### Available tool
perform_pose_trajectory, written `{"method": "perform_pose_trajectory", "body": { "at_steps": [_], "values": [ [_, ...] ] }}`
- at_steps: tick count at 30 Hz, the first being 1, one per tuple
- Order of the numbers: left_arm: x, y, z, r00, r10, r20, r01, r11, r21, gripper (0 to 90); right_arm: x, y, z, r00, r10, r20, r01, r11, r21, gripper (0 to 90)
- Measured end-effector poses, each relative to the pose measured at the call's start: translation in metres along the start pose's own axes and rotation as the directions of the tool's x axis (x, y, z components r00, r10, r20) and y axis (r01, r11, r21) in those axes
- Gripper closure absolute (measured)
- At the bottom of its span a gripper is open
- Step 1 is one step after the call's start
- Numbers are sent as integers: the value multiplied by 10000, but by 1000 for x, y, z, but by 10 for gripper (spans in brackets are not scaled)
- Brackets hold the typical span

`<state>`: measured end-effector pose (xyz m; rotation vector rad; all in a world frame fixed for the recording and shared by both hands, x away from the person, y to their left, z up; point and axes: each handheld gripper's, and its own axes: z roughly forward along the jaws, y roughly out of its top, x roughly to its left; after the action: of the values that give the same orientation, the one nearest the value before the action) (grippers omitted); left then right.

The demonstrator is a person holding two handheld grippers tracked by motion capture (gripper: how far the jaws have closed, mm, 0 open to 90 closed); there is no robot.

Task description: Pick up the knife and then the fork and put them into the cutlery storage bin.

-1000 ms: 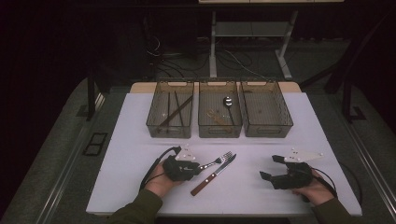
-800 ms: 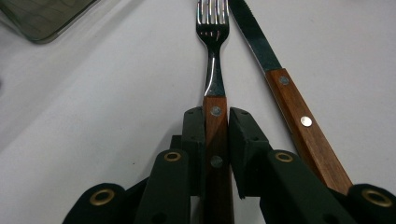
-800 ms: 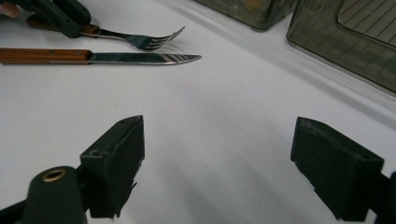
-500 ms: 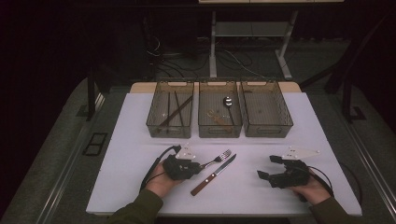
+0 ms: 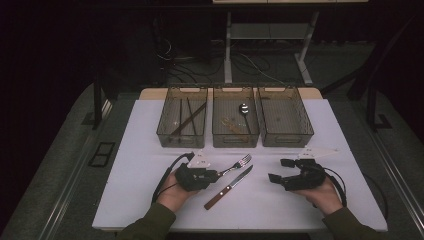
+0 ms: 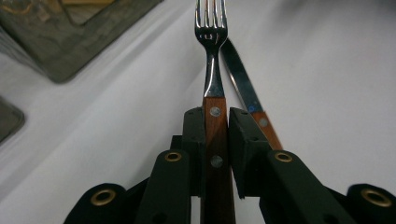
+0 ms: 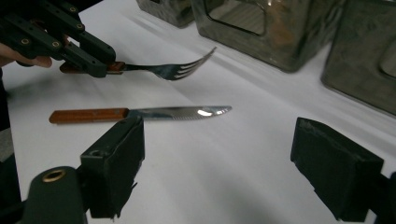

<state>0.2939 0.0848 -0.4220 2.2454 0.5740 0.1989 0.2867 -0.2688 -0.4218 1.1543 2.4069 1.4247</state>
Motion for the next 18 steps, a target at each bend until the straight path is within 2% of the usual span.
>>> {"method": "perform_pose_trajectory", "body": {
  "at_steps": [3, 5, 11, 18],
  "values": [
    [-2, 5, 0, 10000, -37, -47, 36, 9998, -190, 768, 0, 8, 8, 9997, 72, -223, -72, 10000, -26, 194],
    [-1, 9, -1, 9999, -109, -58, 107, 9994, -317, 768, -1, 15, 12, 9994, 98, -329, -105, 9998, -191, 238],
    [-3, 18, 1, 9994, -270, -226, 255, 9976, -637, 769, -4, 33, 22, 9988, 336, -350, -359, 9971, -678, 273],
    [-8, 27, 5, 9996, -147, -251, 125, 9962, -862, 768, -7, 43, 28, 9967, 574, -568, -627, 9933, -967, 374]
  ]
}}
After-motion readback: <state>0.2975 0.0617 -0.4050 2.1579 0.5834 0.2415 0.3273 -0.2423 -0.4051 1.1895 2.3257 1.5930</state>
